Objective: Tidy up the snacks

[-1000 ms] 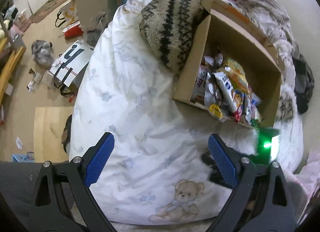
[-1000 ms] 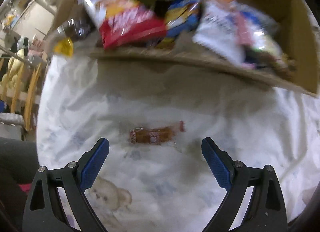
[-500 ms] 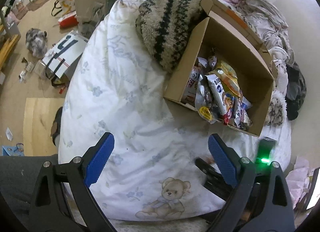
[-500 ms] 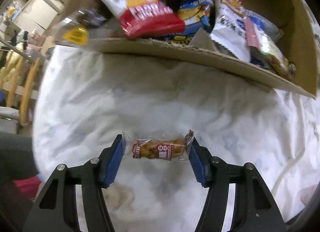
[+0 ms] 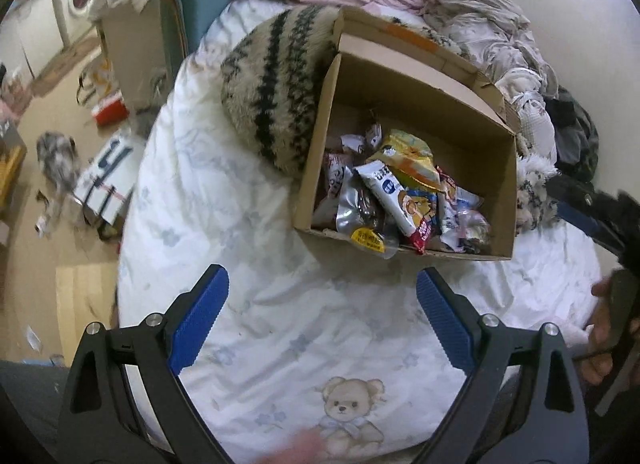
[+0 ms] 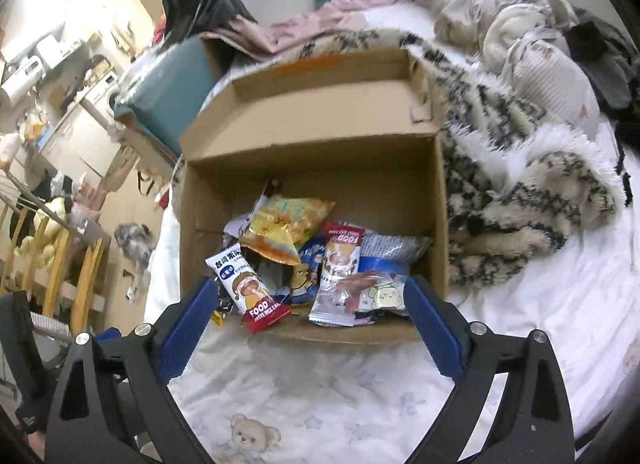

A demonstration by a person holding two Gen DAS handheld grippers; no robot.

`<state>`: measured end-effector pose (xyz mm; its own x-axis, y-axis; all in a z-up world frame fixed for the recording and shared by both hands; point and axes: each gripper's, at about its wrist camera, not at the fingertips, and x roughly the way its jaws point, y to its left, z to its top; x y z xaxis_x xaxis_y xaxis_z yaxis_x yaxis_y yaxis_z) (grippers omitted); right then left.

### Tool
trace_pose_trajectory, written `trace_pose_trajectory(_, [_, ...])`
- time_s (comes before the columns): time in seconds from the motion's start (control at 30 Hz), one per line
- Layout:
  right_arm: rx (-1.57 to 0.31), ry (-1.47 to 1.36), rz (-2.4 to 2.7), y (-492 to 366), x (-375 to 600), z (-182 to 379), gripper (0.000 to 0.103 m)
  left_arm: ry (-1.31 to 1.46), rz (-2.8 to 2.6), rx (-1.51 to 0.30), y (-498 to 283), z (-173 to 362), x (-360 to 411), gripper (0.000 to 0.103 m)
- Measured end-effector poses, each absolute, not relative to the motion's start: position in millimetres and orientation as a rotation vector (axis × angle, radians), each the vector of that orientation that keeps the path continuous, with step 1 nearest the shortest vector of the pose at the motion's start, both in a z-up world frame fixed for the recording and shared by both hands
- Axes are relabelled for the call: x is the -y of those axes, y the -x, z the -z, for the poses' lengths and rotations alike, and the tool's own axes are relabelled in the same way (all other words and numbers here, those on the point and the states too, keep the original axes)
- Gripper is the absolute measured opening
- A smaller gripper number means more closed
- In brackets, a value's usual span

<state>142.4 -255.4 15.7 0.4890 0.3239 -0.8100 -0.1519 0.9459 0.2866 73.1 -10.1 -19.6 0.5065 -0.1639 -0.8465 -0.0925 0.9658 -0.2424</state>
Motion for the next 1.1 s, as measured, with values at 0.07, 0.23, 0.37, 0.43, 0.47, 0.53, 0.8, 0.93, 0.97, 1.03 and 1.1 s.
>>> trace_pose_trajectory(0.07, [-0.991,-0.173,-0.278,-124.8,259.2,-14.3,0.097,0.257,0.031,-1.013,-71.9,15.8,12.0,0.093])
trace_pose_trajectory(0.23, [-0.902,-0.096,-0.215,-71.1,263.0,-6.5,0.103,0.192,0.016,-0.911,-65.0,5.4,21.6,0.093])
trace_pose_trajectory(0.37, [-0.864,-0.186,-0.189,-51.7,265.5,13.9,0.103,0.123,0.029,-0.885,-61.7,5.0,33.0,0.093])
trace_pose_trajectory(0.43, [-0.893,-0.211,-0.136,-52.8,268.9,31.2,0.103,0.078,0.015,-0.884,-62.0,11.0,36.9,0.095])
trace_pose_trajectory(0.47, [-0.919,-0.196,-0.111,-55.7,267.5,36.2,0.103,0.064,0.008,-0.888,-62.7,14.1,38.5,0.096])
trace_pose_trajectory(0.53, [-0.899,-0.204,-0.114,-58.4,266.2,32.5,0.103,0.059,0.008,-0.893,-63.5,18.7,39.1,0.098])
trace_pose_trajectory(0.8, [-0.849,-0.136,-0.174,-52.3,249.8,23.6,0.103,0.101,0.041,-0.898,-64.0,20.8,39.4,0.103])
trace_pose_trajectory(0.93, [-0.852,-0.144,-0.175,-52.0,250.5,23.2,0.103,0.07,0.051,-0.894,-64.1,19.3,42.4,0.103])
trace_pose_trajectory(0.97, [-0.854,-0.153,-0.17,-52.0,251.9,23.5,0.103,0.073,0.05,-0.896,-63.8,19.4,41.7,0.103])
trace_pose_trajectory(1.03, [-0.856,-0.163,-0.169,-53.3,253.0,23.9,0.103,0.073,0.053,-0.901,-63.0,20.6,40.7,0.103])
trace_pose_trajectory(1.1, [-0.859,-0.167,-0.167,-54.1,253.4,24.1,0.103,0.072,0.055,-0.904,-63.1,21.2,40.9,0.103])
